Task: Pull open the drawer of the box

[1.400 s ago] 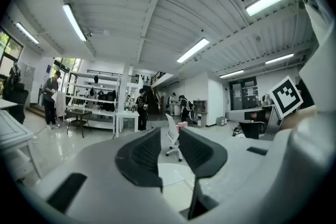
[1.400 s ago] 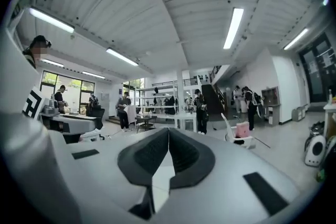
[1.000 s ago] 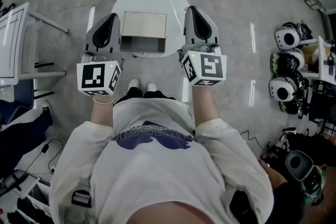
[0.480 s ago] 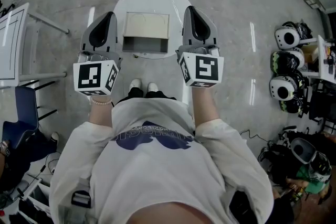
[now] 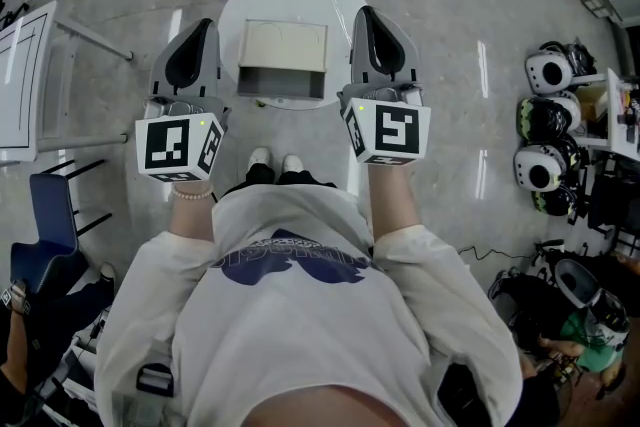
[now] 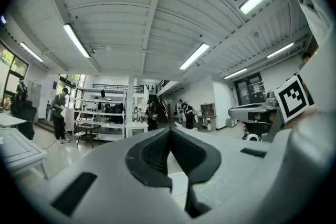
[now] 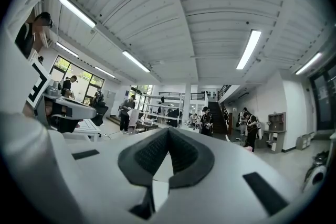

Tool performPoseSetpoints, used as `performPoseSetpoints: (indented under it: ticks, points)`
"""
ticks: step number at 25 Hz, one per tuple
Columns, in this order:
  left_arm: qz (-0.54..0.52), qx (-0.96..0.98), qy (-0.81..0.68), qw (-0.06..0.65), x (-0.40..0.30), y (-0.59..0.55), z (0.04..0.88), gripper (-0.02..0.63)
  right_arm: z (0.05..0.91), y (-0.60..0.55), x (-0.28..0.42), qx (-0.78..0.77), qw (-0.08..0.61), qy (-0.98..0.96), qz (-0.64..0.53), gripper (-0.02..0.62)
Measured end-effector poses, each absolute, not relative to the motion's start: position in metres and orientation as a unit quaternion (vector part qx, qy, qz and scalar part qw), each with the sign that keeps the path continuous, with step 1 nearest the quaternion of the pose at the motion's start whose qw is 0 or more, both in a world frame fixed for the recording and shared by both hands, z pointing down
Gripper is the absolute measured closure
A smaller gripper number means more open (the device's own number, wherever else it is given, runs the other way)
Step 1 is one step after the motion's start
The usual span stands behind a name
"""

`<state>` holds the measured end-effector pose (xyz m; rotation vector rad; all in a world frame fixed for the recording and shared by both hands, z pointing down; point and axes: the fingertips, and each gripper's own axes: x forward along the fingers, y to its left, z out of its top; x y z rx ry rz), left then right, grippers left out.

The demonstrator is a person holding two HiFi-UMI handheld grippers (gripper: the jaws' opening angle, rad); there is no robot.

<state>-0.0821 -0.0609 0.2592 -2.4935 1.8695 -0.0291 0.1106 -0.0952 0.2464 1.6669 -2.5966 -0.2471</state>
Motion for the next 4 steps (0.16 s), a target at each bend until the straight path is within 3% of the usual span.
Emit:
performPoseSetpoints:
  ticks: [4]
  points:
    - [-0.009,-0.799,0.601,0.014,-0.0872,-0.0613,0.2568,0.598,0.2420,-0.0959,0.1055,0.537,0.022,-0.839,-0.085,0.598]
